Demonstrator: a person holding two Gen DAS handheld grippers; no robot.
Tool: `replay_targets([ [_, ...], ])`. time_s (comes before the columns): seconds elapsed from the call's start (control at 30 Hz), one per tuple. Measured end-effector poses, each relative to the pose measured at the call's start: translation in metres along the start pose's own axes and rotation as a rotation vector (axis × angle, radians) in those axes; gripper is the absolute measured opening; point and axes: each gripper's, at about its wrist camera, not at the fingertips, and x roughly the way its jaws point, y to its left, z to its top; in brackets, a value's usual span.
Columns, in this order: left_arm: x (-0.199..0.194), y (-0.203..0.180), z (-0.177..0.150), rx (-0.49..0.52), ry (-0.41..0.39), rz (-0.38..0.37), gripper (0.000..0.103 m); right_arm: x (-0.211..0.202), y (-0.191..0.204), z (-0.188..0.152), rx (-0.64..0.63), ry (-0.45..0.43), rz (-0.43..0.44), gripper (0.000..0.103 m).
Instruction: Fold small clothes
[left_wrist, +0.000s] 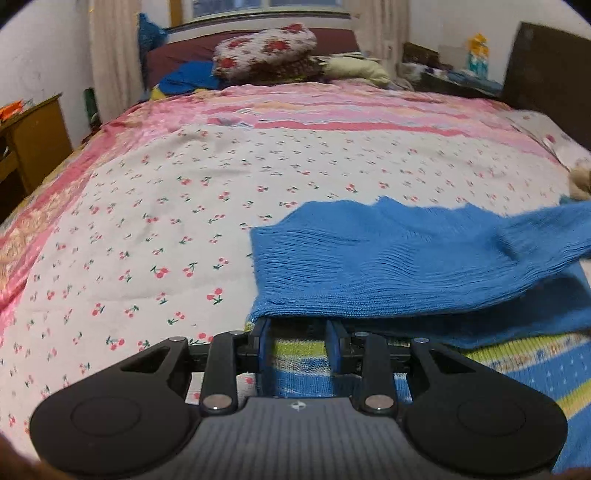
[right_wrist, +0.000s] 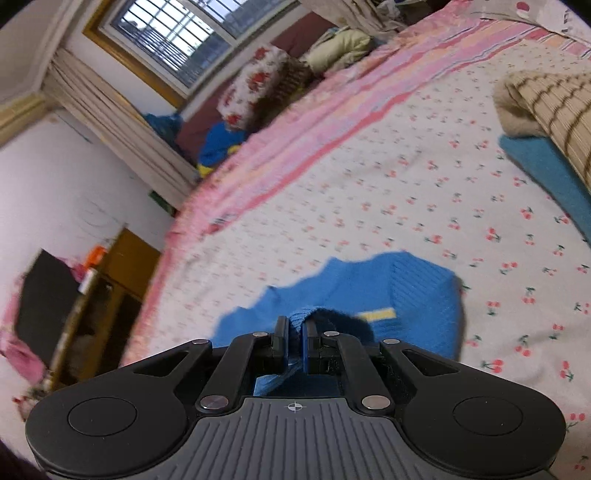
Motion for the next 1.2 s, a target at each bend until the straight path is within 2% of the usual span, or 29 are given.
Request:
replay_targets([
  [0.07,0.001,0.002,-0.003,-0.003,0.006,-0.001,0.037,-0.002,0.0,0.001,-0.029,-0.013,-0.038,0.007],
  [0.23,-0.005,0.002,-0.013,0.045,0.008,0.011,0.037,0.033,-0.024,-0.024,-0.13,0.082,-0.275,0.007],
  [0.3,-0.007,0.003,-0.013,0.052,0.01,0.014,0.037,0.039,-0.033,-0.034,-0.119,0.119,-0.279,0.012],
  [0.47,-0.013,0.011,-0.014,0.031,0.016,0.034,0.037,0.028,-0.03,-0.04,-0.148,0.095,-0.263,0.013],
  [0.63,-0.022,0.012,-0.016,0.022,0.007,0.022,0.037,0.016,-0.018,-0.04,-0.205,0.018,-0.305,0.013],
  [0.77,-0.024,0.006,-0.011,0.03,-0.013,0.007,0.037,0.017,0.004,-0.047,-0.323,-0.046,-0.356,0.013],
  [0.97,-0.02,-0.005,0.002,0.043,-0.043,-0.007,0.037,0.044,0.025,-0.043,-0.409,-0.032,-0.319,0.013],
  [1.13,-0.001,-0.01,0.008,0.054,0.002,0.007,0.037,0.083,0.009,-0.036,-0.415,0.047,-0.391,0.012],
  [1.2,0.002,-0.01,0.008,0.057,0.011,0.007,0.038,0.084,0.004,-0.035,-0.404,0.049,-0.385,0.01],
])
